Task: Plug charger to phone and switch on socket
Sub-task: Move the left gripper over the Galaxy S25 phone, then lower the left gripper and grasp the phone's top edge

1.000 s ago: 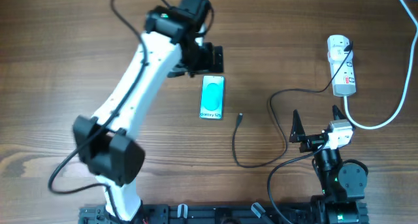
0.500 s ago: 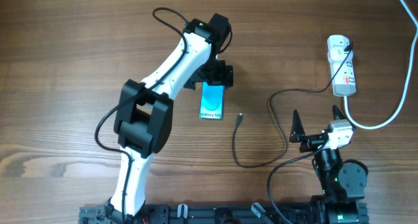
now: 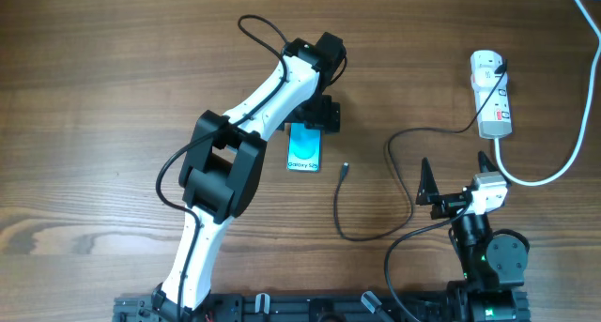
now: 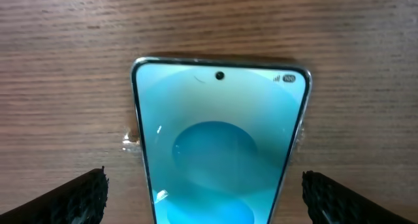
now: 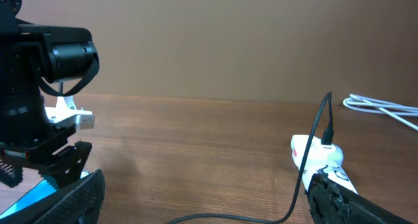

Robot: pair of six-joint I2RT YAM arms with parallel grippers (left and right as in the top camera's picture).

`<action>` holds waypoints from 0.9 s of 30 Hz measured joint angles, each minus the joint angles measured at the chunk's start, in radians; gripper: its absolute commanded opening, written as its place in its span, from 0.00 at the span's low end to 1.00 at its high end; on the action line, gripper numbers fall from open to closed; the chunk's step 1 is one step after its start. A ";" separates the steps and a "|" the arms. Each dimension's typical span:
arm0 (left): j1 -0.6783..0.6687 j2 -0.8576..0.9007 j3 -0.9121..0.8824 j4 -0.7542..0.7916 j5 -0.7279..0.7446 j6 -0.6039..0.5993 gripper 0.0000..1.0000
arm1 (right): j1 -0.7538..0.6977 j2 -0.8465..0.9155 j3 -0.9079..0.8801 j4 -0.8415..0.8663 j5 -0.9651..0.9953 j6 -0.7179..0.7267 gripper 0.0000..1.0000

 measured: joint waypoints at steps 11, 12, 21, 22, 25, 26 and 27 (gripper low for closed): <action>-0.024 -0.031 -0.130 0.144 0.002 -0.023 1.00 | 0.000 0.000 0.000 0.000 0.000 0.000 1.00; -0.024 -0.035 -0.138 0.151 0.003 -0.026 1.00 | 0.000 0.000 0.000 0.000 0.000 0.000 1.00; -0.024 -0.040 -0.146 0.121 0.013 -0.001 1.00 | 0.000 0.000 0.000 0.000 0.000 0.000 1.00; -0.024 -0.040 -0.146 0.119 0.013 0.018 1.00 | 0.000 0.000 0.000 0.000 0.000 0.000 1.00; -0.024 -0.040 -0.146 0.115 0.013 0.056 1.00 | 0.000 0.000 0.000 0.000 0.000 0.000 1.00; -0.024 -0.040 -0.146 0.115 0.013 0.058 1.00 | 0.000 0.000 0.000 0.000 0.000 0.000 1.00; -0.024 -0.040 -0.146 0.115 0.013 0.061 1.00 | 0.000 0.000 0.000 0.000 0.000 0.000 1.00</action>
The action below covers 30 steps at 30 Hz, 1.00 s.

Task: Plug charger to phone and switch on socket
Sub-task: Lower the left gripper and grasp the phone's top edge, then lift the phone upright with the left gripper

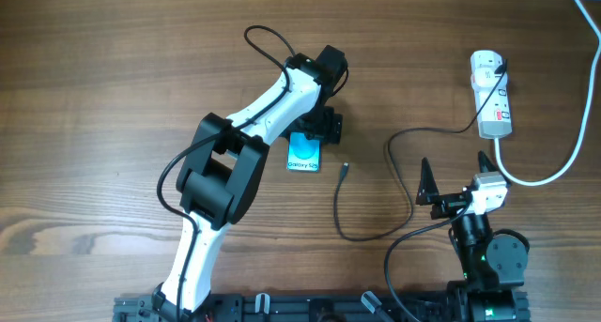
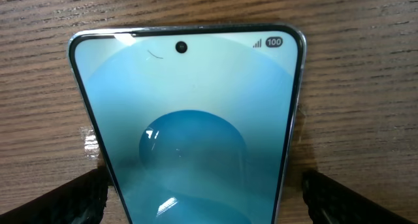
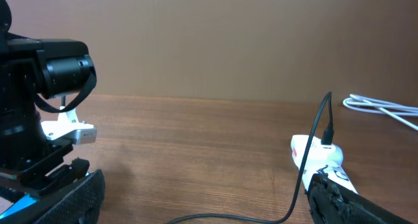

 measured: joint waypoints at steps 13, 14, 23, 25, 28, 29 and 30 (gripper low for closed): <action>0.008 -0.002 -0.003 -0.005 0.010 0.022 0.77 | 0.000 0.000 0.000 0.000 0.000 0.000 1.00; 0.008 -0.002 -0.003 -0.005 0.010 0.022 0.77 | 0.000 0.000 0.000 0.000 0.000 0.000 1.00; 0.026 0.030 0.071 -0.178 0.000 0.022 0.72 | 0.000 0.000 0.000 0.000 0.000 0.000 1.00; 0.038 0.030 0.127 -0.231 0.047 0.022 0.73 | 0.000 0.000 0.000 0.000 0.000 0.000 1.00; 0.076 0.008 0.185 -0.299 0.274 0.023 0.72 | 0.000 0.000 0.000 0.000 0.000 0.000 1.00; 0.095 -0.008 0.186 -0.317 0.369 0.022 0.71 | 0.000 0.000 0.000 0.000 0.000 0.000 1.00; 0.119 -0.030 0.186 -0.328 0.472 0.022 0.71 | 0.000 0.000 0.000 0.000 0.000 0.000 1.00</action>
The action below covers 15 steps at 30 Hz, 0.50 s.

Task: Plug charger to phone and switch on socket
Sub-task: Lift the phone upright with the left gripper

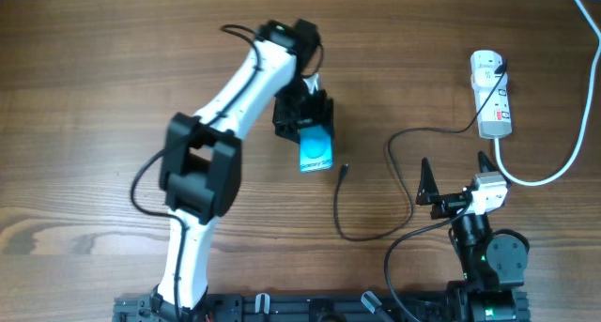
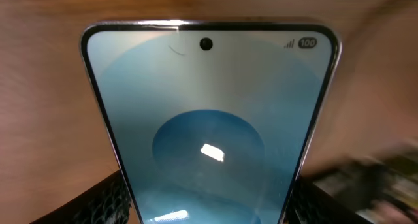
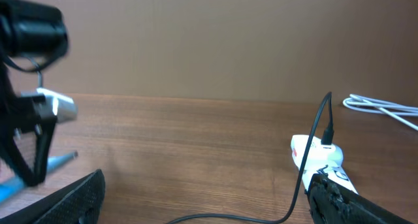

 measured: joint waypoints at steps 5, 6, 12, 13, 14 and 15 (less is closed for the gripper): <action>0.151 -0.054 0.011 -0.102 0.484 0.000 0.69 | 0.000 0.000 0.000 0.000 0.000 0.000 1.00; 0.193 -0.056 0.012 -0.135 0.579 0.000 0.71 | 0.000 0.000 0.000 0.000 0.000 0.000 1.00; 0.293 -0.056 0.012 -0.169 0.961 0.000 0.70 | 0.000 0.000 0.000 0.000 0.000 0.000 1.00; 0.296 -0.056 0.012 -0.171 0.996 -0.001 0.70 | 0.000 0.000 0.000 0.000 0.000 0.000 1.00; 0.295 -0.056 0.012 -0.172 1.014 -0.008 0.68 | 0.000 0.000 0.000 0.000 0.000 0.000 1.00; 0.295 -0.056 0.012 -0.185 1.029 -0.023 0.68 | 0.000 0.000 0.000 0.000 0.000 0.000 1.00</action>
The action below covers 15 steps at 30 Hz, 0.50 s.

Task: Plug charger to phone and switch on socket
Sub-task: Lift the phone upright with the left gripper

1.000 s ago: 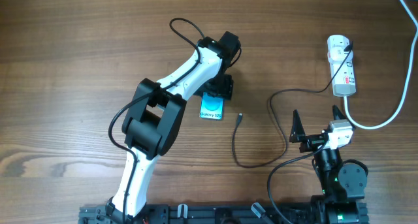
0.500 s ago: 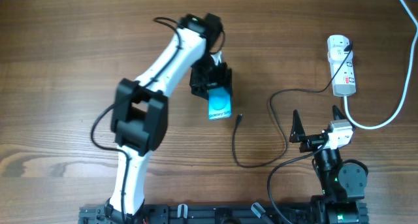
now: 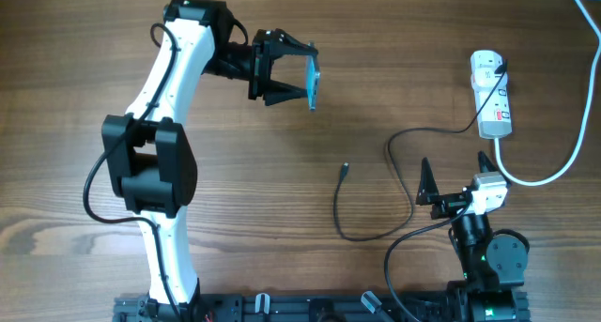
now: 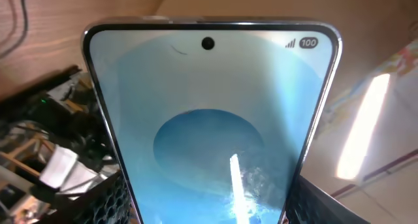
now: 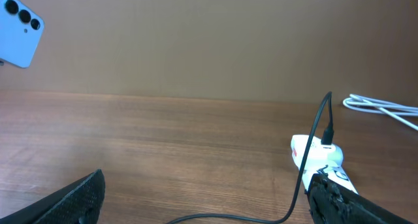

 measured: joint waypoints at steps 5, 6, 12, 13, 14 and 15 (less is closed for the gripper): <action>0.025 0.000 0.001 -0.070 0.022 -0.023 0.68 | 0.000 0.000 0.000 0.000 0.000 0.000 1.00; 0.033 0.000 0.001 -0.075 0.023 -0.023 0.69 | 0.000 0.000 0.000 0.000 0.000 0.000 1.00; 0.053 0.000 0.001 -0.083 0.023 -0.029 0.68 | 0.000 0.000 0.000 0.000 0.000 0.000 1.00; 0.053 0.000 0.001 -0.083 0.023 -0.029 0.68 | 0.000 0.000 0.000 0.000 0.000 0.000 1.00; 0.053 0.000 0.001 -0.083 0.023 -0.029 0.68 | 0.000 0.000 0.000 0.000 0.000 0.000 1.00; 0.053 0.000 0.001 -0.083 0.023 -0.029 0.68 | 0.000 0.000 0.000 0.000 0.000 0.000 1.00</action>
